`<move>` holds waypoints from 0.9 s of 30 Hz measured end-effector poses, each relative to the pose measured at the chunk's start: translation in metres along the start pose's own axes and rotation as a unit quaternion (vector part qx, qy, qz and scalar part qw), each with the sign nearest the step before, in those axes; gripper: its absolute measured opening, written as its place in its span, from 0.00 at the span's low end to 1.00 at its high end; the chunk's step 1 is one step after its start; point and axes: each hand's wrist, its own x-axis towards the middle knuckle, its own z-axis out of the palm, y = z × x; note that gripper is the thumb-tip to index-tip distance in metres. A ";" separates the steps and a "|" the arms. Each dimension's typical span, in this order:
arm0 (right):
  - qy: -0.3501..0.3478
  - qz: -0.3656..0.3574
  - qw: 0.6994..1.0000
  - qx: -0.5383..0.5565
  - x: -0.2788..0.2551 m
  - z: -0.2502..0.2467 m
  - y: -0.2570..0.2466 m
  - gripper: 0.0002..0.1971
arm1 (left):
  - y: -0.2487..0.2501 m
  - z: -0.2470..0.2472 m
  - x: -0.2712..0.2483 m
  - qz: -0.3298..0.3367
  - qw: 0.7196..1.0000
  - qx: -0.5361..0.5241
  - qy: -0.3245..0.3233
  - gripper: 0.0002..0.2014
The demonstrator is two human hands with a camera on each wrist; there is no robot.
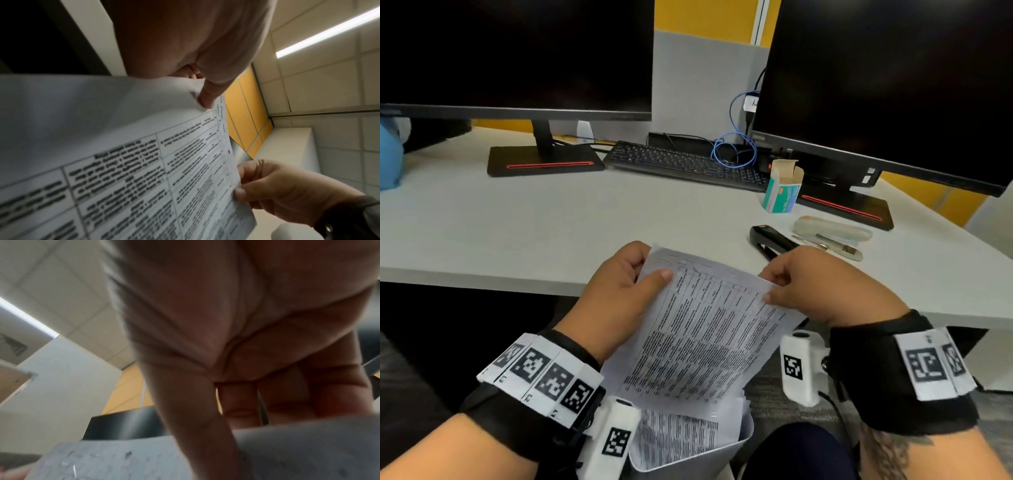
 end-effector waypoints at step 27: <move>0.008 0.004 0.993 -0.122 -0.020 0.019 -0.011 0.11 | 0.014 -0.018 -0.001 0.097 0.912 0.390 -0.080 0.11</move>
